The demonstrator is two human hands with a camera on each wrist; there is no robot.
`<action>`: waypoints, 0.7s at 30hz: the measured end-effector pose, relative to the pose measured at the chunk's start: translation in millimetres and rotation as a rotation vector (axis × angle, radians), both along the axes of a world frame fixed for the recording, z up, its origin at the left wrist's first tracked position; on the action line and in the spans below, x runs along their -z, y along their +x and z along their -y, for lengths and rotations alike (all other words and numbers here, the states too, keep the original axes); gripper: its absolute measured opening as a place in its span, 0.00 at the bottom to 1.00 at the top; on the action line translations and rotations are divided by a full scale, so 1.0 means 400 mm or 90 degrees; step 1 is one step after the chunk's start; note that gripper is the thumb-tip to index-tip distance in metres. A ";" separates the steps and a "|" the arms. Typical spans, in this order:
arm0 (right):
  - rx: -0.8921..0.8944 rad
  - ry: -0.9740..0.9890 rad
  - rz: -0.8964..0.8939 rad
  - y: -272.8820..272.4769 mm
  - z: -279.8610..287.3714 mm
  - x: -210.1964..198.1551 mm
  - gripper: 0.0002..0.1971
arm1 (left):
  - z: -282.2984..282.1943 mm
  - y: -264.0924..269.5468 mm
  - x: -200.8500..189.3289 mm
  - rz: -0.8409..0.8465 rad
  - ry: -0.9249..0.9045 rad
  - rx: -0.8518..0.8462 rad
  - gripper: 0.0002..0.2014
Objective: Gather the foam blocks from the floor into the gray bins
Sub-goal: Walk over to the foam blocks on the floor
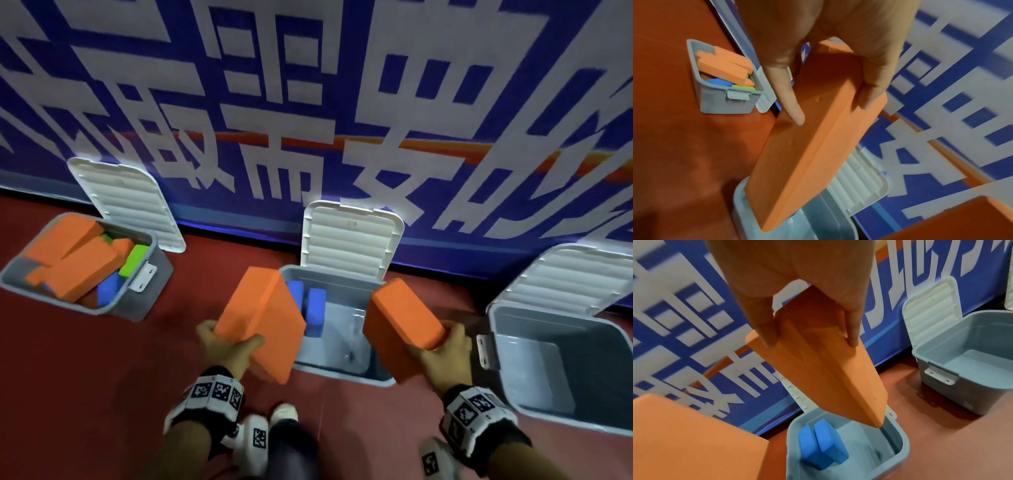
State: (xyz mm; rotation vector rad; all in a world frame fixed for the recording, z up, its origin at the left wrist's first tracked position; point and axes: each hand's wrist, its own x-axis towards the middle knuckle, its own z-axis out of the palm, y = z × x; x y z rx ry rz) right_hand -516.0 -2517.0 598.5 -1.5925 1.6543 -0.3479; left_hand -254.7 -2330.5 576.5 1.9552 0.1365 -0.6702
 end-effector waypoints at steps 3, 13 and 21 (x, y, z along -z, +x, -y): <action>-0.028 0.055 -0.057 0.102 0.035 0.091 0.37 | 0.059 0.073 0.124 -0.001 0.075 0.013 0.47; -0.162 0.170 -0.235 0.233 0.118 0.577 0.39 | 0.220 0.132 0.567 0.024 0.207 0.082 0.46; -0.219 0.176 -0.283 0.240 0.109 0.803 0.39 | 0.335 0.124 0.729 0.029 0.200 0.096 0.36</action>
